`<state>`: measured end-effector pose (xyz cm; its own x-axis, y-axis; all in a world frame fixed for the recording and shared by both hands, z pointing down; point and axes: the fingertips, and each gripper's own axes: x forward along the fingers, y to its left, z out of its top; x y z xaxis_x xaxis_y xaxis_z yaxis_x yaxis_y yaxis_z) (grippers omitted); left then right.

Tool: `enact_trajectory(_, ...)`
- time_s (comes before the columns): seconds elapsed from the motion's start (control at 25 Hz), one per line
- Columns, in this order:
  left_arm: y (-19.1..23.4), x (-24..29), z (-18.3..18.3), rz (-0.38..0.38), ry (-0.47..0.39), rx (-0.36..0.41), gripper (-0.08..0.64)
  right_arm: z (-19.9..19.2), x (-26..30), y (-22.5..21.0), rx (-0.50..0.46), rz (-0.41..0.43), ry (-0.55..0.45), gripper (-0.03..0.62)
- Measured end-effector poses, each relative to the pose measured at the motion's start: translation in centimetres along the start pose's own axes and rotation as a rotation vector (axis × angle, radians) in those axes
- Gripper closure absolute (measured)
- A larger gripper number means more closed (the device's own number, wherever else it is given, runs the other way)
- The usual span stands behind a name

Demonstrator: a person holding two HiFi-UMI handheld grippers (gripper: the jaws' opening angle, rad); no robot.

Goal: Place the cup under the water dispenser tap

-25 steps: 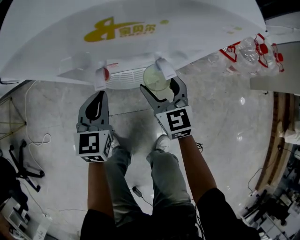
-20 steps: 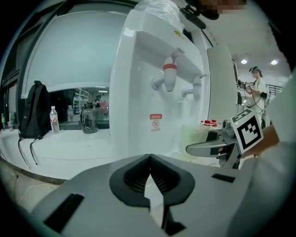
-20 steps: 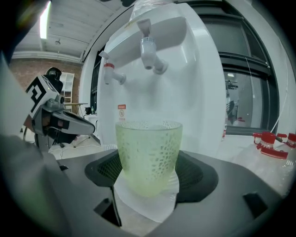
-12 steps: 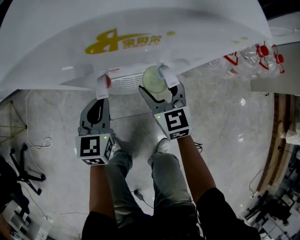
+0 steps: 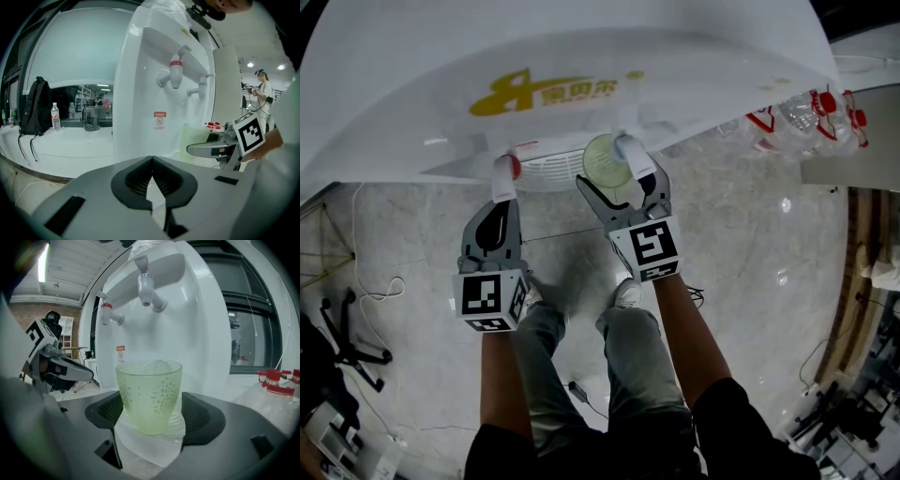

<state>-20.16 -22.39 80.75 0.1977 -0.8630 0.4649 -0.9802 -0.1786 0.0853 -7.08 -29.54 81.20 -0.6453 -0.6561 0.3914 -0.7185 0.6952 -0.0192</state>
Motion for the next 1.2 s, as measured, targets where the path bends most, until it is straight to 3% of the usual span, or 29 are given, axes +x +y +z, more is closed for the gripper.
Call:
enact_trajectory(0.6, -1.0, -2.1, -0.6, -0.011, 0.018, 0.009, 0.549, -0.6, -3.1, 0.9, 0.011, 0.0, 0.016, 0.199)
enact_trajectory(0.84, -1.8, -3.5, 0.4, -0.015, 0.014, 0.015, 0.549, -0.1, -5.9, 0.9, 0.072, -0.05, 0.001, 0.27)
enact_trajectory(1.2, -3.4, -6.6, 3.8, -0.031, 0.004, 0.023, 0.551, 2.8, -10.3, 1.2, 0.075, -0.106, -0.006, 0.415)
